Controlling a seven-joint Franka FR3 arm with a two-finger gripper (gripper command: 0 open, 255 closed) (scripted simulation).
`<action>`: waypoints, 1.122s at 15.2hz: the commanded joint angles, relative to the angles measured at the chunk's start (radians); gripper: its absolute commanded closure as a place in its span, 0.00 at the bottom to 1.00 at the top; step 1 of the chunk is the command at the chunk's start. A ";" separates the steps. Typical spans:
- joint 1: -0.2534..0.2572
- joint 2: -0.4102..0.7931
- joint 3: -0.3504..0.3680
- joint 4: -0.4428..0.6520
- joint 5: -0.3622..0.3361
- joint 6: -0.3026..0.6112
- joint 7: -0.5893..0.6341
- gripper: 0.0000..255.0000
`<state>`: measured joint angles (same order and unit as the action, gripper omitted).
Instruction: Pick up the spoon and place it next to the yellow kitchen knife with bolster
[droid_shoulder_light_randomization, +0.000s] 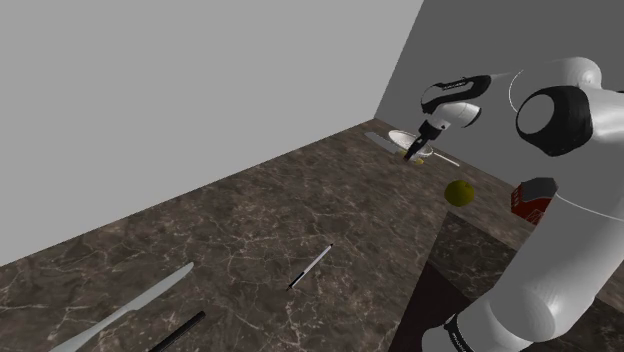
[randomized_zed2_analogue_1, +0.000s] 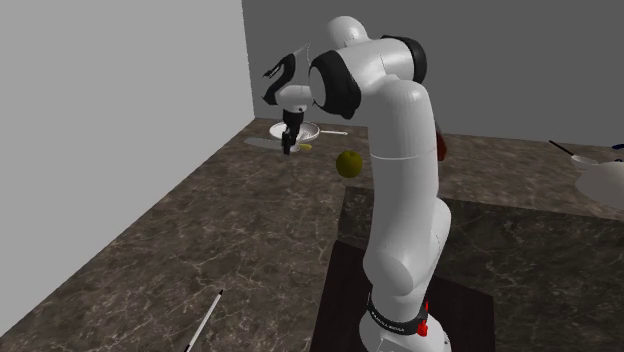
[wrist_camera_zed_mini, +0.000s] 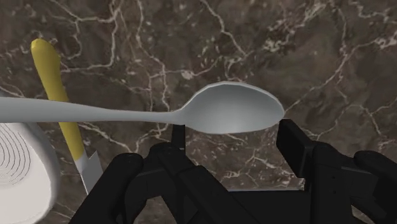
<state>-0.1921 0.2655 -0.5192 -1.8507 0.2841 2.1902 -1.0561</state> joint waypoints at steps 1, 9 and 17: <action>-0.003 0.013 0.004 -0.013 0.011 0.024 -0.009 1.00; -0.015 0.065 0.022 -0.056 0.058 0.110 -0.047 1.00; -0.019 0.078 0.027 -0.064 0.070 0.128 -0.056 1.00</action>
<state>-0.2106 0.3430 -0.4919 -1.9129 0.3536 2.3184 -1.1119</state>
